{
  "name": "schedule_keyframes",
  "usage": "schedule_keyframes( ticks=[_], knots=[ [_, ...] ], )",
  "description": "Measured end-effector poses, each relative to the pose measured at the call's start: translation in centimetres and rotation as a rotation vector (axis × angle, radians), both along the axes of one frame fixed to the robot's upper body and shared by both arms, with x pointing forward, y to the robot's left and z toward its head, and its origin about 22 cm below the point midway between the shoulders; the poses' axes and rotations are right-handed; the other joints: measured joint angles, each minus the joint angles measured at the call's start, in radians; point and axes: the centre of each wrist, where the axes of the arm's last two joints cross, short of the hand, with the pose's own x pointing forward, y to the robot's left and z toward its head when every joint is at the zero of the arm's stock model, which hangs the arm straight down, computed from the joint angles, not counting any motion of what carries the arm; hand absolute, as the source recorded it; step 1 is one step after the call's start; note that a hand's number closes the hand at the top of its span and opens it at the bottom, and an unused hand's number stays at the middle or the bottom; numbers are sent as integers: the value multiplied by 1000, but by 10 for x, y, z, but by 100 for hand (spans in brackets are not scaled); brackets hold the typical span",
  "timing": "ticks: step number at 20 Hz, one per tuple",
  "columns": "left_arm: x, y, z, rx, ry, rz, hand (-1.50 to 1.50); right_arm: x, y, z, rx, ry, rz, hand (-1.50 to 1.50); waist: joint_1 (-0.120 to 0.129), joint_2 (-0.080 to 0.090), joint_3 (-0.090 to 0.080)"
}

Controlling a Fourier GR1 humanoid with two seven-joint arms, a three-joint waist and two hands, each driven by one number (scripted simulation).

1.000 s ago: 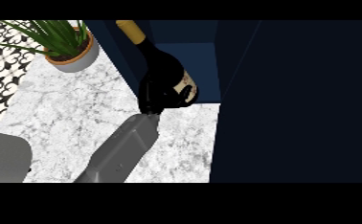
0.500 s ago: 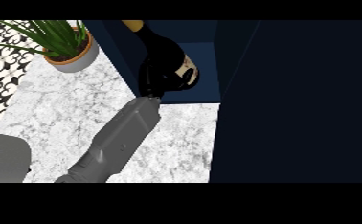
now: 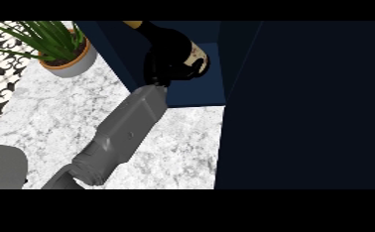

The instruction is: Pick up the wine, place it into the cabinet and close the cabinet

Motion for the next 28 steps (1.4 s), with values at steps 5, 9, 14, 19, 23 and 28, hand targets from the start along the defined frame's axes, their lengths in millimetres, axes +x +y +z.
schedule_keyframes(
  ticks=[5, 9, 14, 19, 23, 28],
  knots=[
    [7, 1, 7, 7, 10, 9, 150, 6, 6, 1, 4, -12, 17, -150, -17, 5, 0],
    [7, 2, 6, -5, 2, 28, 150, 9, 8, -3, 2, -11, 36, -150, -33, 9, 0],
    [1, 2, -2, -10, 22, 27, 150, 13, 11, -4, -1, -14, 55, -150, -43, 10, 0],
    [-5, 0, -9, 8, 36, 18, 150, 15, 14, -2, 5, -20, 67, -150, -61, 13, 0],
    [-11, -6, -12, 11, 41, 10, 150, 14, 18, 0, 9, -24, 75, -150, -73, 15, -1],
    [-16, -15, -10, -25, 43, 28, 150, 17, 18, 0, 16, -19, 75, -150, -81, 17, -1]
  ],
)
